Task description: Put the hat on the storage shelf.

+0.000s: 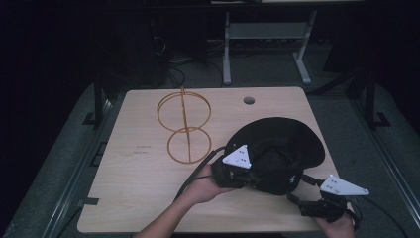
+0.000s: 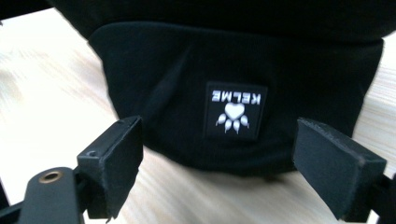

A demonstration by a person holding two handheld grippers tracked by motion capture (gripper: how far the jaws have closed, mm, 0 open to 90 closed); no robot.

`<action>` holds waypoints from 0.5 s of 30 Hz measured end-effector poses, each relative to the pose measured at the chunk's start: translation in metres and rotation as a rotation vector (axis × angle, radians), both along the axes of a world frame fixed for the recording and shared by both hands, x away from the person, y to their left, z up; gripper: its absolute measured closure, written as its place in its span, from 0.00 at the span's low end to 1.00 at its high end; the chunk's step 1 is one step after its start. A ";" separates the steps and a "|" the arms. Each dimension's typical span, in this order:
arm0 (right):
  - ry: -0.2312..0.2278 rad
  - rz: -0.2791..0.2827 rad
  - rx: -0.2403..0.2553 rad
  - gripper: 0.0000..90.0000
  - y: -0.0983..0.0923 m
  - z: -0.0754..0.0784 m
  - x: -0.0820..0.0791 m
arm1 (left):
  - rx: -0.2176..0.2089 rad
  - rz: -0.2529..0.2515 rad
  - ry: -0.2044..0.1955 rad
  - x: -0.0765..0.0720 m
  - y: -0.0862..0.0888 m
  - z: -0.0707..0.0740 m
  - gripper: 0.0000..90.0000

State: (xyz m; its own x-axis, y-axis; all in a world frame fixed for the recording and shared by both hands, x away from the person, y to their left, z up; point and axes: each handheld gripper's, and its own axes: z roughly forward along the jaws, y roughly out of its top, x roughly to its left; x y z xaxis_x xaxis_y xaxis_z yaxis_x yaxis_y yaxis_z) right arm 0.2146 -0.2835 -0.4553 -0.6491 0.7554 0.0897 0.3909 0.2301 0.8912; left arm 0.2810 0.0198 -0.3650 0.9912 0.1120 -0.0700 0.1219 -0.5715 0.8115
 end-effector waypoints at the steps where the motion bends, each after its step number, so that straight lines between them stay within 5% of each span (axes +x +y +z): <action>1: 0.010 0.005 0.003 0.18 0.002 -0.001 0.003 | -0.008 -0.007 0.008 0.000 0.000 0.000 0.95; 7: 0.029 -0.004 0.005 0.24 0.009 -0.006 0.017 | 0.005 -0.049 0.003 -0.002 -0.008 0.000 0.95; 15: -0.032 0.016 -0.006 0.66 0.011 -0.006 0.021 | 0.009 -0.062 0.003 -0.004 -0.011 -0.003 0.95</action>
State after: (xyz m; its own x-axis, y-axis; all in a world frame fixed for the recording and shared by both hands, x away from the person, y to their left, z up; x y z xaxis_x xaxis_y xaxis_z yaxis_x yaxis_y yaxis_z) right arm 0.2355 -0.2722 -0.4612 -0.6636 0.7453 0.0642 0.3582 0.2413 0.9019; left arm 0.2772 0.0084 -0.3675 0.9961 0.0514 -0.0719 0.0884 -0.5855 0.8058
